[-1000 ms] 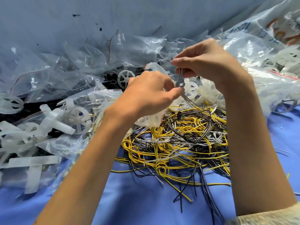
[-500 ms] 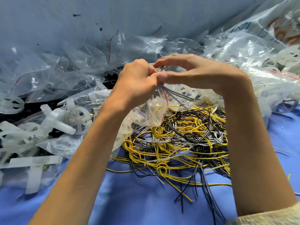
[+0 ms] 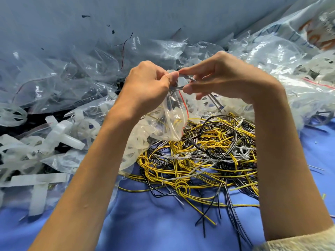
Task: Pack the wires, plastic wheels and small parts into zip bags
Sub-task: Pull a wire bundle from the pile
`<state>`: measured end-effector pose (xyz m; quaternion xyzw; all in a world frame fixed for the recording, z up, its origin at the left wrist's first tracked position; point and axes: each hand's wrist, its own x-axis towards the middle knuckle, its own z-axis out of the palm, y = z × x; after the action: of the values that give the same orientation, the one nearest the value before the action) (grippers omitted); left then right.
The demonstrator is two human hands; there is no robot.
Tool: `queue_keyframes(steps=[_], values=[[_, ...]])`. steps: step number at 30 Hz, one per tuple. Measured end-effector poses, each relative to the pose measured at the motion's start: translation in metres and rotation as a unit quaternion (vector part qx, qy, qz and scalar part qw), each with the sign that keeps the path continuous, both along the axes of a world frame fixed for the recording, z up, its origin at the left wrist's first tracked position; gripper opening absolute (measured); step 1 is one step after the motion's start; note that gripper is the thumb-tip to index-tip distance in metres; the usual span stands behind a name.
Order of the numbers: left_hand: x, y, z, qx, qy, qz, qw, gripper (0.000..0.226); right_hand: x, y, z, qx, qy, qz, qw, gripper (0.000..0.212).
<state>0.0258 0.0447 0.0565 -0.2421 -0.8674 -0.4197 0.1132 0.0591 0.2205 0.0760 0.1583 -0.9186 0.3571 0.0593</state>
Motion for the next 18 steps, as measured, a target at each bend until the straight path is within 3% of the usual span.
queue_keyframes(steps=[7, 11, 18], values=[[0.0, 0.0002, -0.0007, -0.02, -0.015, -0.005, 1.0, 0.025, -0.0025, 0.0056, -0.0015, 0.014, 0.042, -0.034, 0.998, 0.043], [-0.0035, -0.0018, -0.0032, -0.077, -0.019, -0.009, 0.997, 0.025, -0.0048, 0.0102, -0.0022, 0.039, 0.069, -0.063, 0.995, 0.019], [-0.0067, -0.0069, -0.0059, -0.146, -0.016, 0.026, 0.989, 0.015, -0.0064, 0.0069, -0.0034, 0.03, 0.036, -0.075, 0.996, 0.022]])
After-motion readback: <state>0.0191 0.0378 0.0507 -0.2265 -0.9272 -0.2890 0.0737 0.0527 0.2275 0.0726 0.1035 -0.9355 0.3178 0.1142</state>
